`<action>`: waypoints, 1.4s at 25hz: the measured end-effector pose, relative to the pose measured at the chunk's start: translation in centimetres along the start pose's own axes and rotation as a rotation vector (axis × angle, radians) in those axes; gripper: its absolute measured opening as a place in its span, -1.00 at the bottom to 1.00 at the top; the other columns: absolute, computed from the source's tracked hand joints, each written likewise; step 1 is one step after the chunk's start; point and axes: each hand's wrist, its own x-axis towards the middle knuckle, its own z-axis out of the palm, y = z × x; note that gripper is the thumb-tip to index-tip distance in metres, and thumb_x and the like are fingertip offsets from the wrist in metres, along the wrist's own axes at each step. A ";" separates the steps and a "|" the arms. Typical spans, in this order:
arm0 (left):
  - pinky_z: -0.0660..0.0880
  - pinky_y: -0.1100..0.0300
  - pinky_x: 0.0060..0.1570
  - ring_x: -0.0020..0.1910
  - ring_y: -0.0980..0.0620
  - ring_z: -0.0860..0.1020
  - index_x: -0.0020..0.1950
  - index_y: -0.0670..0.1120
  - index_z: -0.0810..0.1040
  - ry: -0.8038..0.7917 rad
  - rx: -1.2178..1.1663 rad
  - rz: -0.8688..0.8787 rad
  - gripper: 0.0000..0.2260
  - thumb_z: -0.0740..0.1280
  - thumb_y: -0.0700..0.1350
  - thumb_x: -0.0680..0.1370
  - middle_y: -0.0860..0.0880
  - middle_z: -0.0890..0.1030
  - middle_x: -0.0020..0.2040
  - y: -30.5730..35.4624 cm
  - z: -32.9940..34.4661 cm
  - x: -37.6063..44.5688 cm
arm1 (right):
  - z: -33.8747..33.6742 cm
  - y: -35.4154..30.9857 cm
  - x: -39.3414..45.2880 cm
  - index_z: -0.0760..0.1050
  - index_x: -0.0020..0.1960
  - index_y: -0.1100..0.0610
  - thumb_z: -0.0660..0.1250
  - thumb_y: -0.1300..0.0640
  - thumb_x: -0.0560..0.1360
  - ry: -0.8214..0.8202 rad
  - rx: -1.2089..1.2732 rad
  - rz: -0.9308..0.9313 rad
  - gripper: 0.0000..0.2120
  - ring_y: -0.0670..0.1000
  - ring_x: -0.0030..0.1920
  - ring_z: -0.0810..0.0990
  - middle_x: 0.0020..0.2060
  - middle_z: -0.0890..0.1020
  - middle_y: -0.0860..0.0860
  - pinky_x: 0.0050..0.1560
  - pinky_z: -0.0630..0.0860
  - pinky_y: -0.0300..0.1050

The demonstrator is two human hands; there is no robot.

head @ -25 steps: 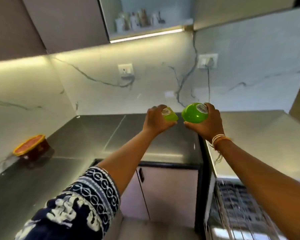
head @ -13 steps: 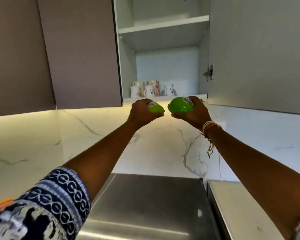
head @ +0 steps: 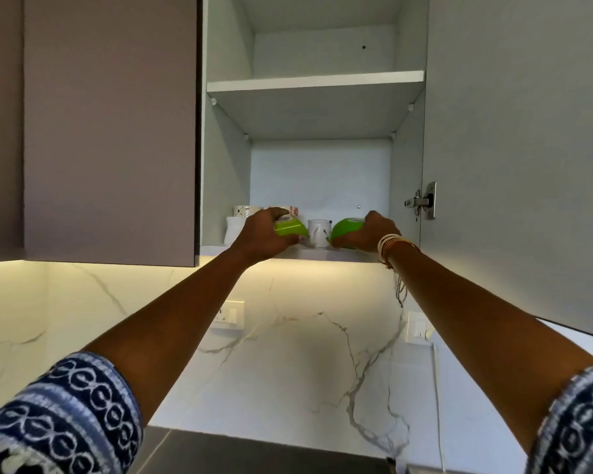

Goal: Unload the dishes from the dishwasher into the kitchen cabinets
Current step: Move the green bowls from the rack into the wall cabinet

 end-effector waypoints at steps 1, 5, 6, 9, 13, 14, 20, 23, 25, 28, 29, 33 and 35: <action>0.50 0.05 0.19 0.13 -0.08 0.57 0.25 -0.14 0.53 0.000 -0.006 0.007 -0.46 0.56 -0.02 0.34 -0.12 0.61 0.16 -0.4 0.2 0.9 | 0.2 0.1 0.9 0.33 0.36 0.20 0.52 -0.26 0.23 -0.008 -0.020 0.031 -0.12 0.19 0.28 0.46 0.27 0.48 0.17 0.20 0.46 -0.04; 0.50 0.08 0.17 0.14 -0.06 0.56 0.30 -0.15 0.49 0.013 -0.014 0.034 -0.42 0.55 0.00 0.35 -0.11 0.59 0.19 -1.9 0.7 3.9 | 1.3 1.0 4.1 0.39 0.29 0.24 0.52 -0.22 0.24 -0.071 -0.039 0.108 -0.20 0.14 0.06 0.51 0.06 0.52 0.14 -0.03 0.47 -0.09; 0.49 0.13 0.16 0.15 -0.06 0.56 0.32 -0.15 0.48 0.007 -0.014 0.040 -0.41 0.55 0.00 0.36 -0.11 0.58 0.20 -2.1 0.9 4.5 | 1.6 1.3 4.8 0.41 0.26 0.25 0.52 -0.20 0.25 -0.081 -0.027 0.110 -0.23 0.12 0.00 0.50 0.00 0.50 0.13 -0.08 0.44 -0.11; 0.45 0.20 0.12 0.18 -0.07 0.54 0.35 -0.16 0.45 -0.021 -0.003 0.051 -0.39 0.54 0.00 0.37 -0.13 0.56 0.24 -2.8 1.3 5.6 | 2.1 1.7 6.0 0.41 0.25 0.27 0.50 -0.15 0.31 -0.117 0.003 0.126 -0.30 0.10 -0.04 0.48 -0.03 0.49 0.14 -0.11 0.40 -0.12; 0.46 0.14 0.18 0.23 -0.08 0.52 0.38 -0.15 0.42 -0.035 -0.009 0.073 -0.35 0.53 0.03 0.37 -0.14 0.52 0.30 -3.3 1.8 6.8 | 2.2 1.6 6.7 0.36 0.31 0.26 0.48 -0.14 0.35 -0.175 0.019 0.171 -0.29 0.10 0.04 0.46 0.05 0.46 0.13 -0.03 0.42 -0.09; 0.47 0.13 0.20 0.24 -0.08 0.51 0.40 -0.15 0.41 -0.034 -0.012 0.077 -0.33 0.53 0.05 0.37 -0.14 0.52 0.31 -3.2 1.9 7.0 | 2.2 1.3 6.8 0.35 0.32 0.25 0.46 -0.19 0.35 -0.133 0.011 0.155 -0.26 0.13 0.09 0.47 0.11 0.48 0.14 0.02 0.45 -0.07; 0.47 0.14 0.14 0.24 -0.09 0.49 0.46 -0.10 0.32 -0.008 -0.058 0.089 -0.18 0.55 0.13 0.31 -0.14 0.48 0.34 -0.9 3.1 7.9 | 0.0 -3.9 6.0 0.53 0.13 0.20 0.44 0.09 0.43 -0.120 0.604 -0.125 -0.67 0.13 0.20 0.53 0.17 0.57 0.14 0.17 0.45 -0.05; 0.45 0.21 0.04 0.17 -0.07 0.52 0.48 -0.10 0.29 -0.002 -0.091 0.116 -0.15 0.56 0.12 0.29 -0.15 0.51 0.29 0.3 4.0 8.2 | -0.4 -4.2 6.0 0.55 0.12 0.26 0.47 0.21 0.39 -0.251 0.545 -0.114 -0.67 0.17 0.18 0.56 0.12 0.60 0.19 0.27 0.49 0.03; 0.46 0.21 0.04 0.16 -0.08 0.53 0.50 -0.10 0.26 0.005 -0.121 0.119 -0.12 0.57 0.10 0.29 -0.15 0.54 0.26 0.7 4.3 8.3 | -0.7 -3.4 6.1 0.55 0.16 0.27 0.49 0.18 0.38 -0.282 0.535 -0.109 -0.61 0.13 0.12 0.58 0.09 0.61 0.18 0.23 0.53 -0.01; 0.49 0.19 0.05 0.14 -0.08 0.54 0.53 -0.06 0.19 -0.022 -0.182 0.146 -0.06 0.59 0.06 0.27 -0.14 0.55 0.22 1.3 4.7 8.4 | -1.5 -2.5 5.6 0.58 0.09 0.25 0.46 0.22 0.41 -0.380 0.624 -0.099 -0.73 0.02 -0.09 0.60 -0.04 0.61 0.15 -0.08 0.61 -0.22; 0.50 0.18 0.05 0.15 -0.09 0.54 0.54 -0.04 0.16 -0.033 -0.195 0.163 -0.03 0.59 0.07 0.26 -0.14 0.53 0.24 1.5 5.0 8.3 | -1.7 -2.3 5.5 0.59 0.06 0.26 0.46 0.24 0.41 -0.377 0.641 -0.098 -0.76 0.03 -0.10 0.61 -0.04 0.62 0.17 -0.12 0.63 -0.25; 0.50 0.06 0.17 0.28 -0.15 0.47 0.54 -0.03 0.08 -0.063 -0.246 0.151 -0.01 0.59 0.05 0.28 -0.17 0.38 0.41 2.2 6.4 8.3 | -2.0 -1.3 5.9 0.58 0.01 0.29 0.56 0.12 0.29 -0.113 0.493 -0.084 -0.61 0.08 -0.02 0.64 -0.02 0.63 0.18 -0.07 0.62 -0.19; 0.52 0.00 0.17 0.22 -0.13 0.50 0.46 -0.07 0.22 -0.074 -0.260 0.139 -0.13 0.60 0.00 0.28 -0.19 0.41 0.35 1.7 7.4 7.9 | -2.1 -0.5 6.3 0.55 0.04 0.29 0.60 0.01 0.23 -0.007 0.481 0.003 -0.48 0.04 -0.08 0.65 -0.05 0.63 0.15 -0.15 0.63 -0.21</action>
